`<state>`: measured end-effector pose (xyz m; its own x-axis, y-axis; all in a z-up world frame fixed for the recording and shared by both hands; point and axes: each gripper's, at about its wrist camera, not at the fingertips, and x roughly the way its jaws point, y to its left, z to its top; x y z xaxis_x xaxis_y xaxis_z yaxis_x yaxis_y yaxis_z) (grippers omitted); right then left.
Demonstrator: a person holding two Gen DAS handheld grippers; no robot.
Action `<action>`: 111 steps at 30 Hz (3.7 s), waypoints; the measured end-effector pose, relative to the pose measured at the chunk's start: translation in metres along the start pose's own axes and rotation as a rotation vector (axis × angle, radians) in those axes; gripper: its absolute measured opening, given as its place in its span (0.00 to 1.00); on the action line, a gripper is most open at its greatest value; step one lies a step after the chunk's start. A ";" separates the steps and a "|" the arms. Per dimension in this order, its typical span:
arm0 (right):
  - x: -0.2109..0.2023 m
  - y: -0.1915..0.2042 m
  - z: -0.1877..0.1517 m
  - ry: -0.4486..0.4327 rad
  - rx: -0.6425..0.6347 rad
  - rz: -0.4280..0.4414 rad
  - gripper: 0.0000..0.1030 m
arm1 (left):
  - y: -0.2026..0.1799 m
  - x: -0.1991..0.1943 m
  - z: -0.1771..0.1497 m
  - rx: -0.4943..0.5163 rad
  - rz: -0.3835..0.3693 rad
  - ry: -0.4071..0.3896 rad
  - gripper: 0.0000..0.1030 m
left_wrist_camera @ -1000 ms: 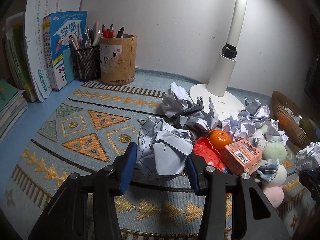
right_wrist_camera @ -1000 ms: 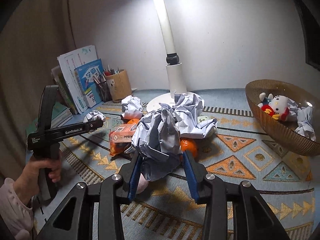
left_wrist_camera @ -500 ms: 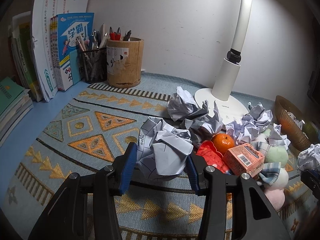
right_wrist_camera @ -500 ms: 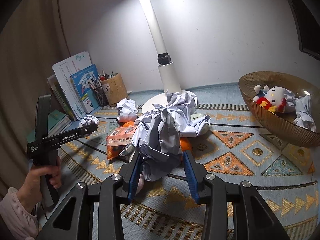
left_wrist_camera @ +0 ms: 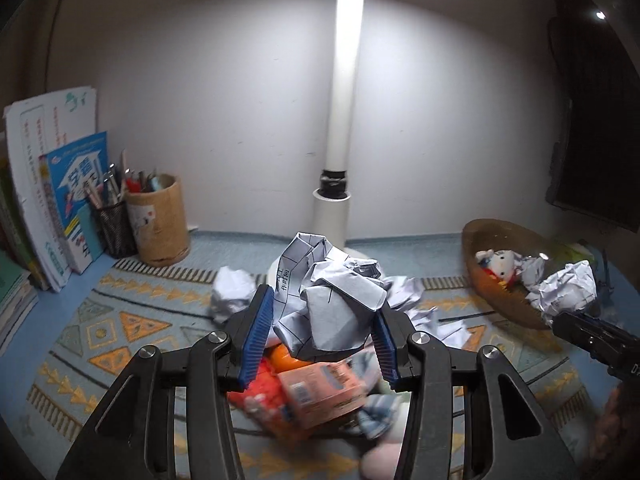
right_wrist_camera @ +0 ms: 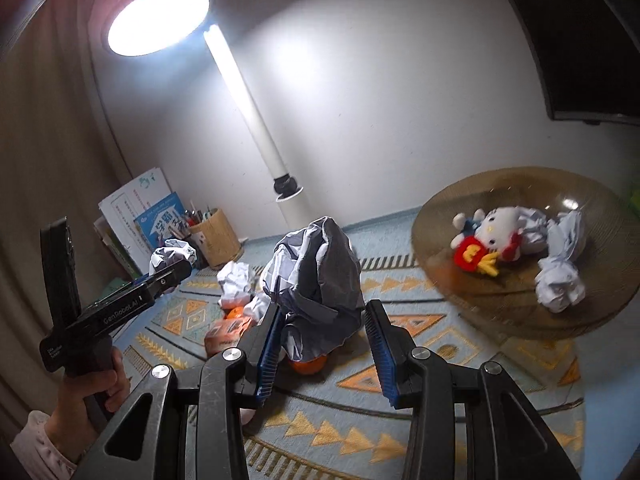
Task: Organize objects
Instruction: 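Carry both paper balls over the brown bowl and open both tools, then move both tools back over the pile, then grasp the red snack bag with left tool while right grasps the pink-white-green plush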
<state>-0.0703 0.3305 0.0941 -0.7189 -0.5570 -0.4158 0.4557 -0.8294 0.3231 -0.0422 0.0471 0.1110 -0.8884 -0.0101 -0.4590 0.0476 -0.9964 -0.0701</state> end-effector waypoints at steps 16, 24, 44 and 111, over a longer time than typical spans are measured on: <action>0.005 -0.132 0.086 0.192 -0.020 -0.343 0.82 | -0.207 0.118 0.046 0.160 -0.304 0.135 0.49; 0.005 -0.140 0.083 0.153 0.048 -0.319 1.00 | -0.201 0.142 0.023 0.175 -0.281 0.222 1.00; 0.023 0.007 0.057 0.171 0.019 -0.163 1.00 | -0.062 0.051 0.042 0.134 -0.075 0.178 1.00; 0.126 0.139 -0.107 0.388 -0.222 -0.247 0.37 | 0.066 0.084 -0.065 0.171 -0.121 0.414 0.53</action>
<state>-0.0417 0.1407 -0.0042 -0.5906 -0.2831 -0.7557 0.4276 -0.9040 0.0045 -0.0843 -0.0144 0.0099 -0.6242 0.1071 -0.7738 -0.1523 -0.9882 -0.0139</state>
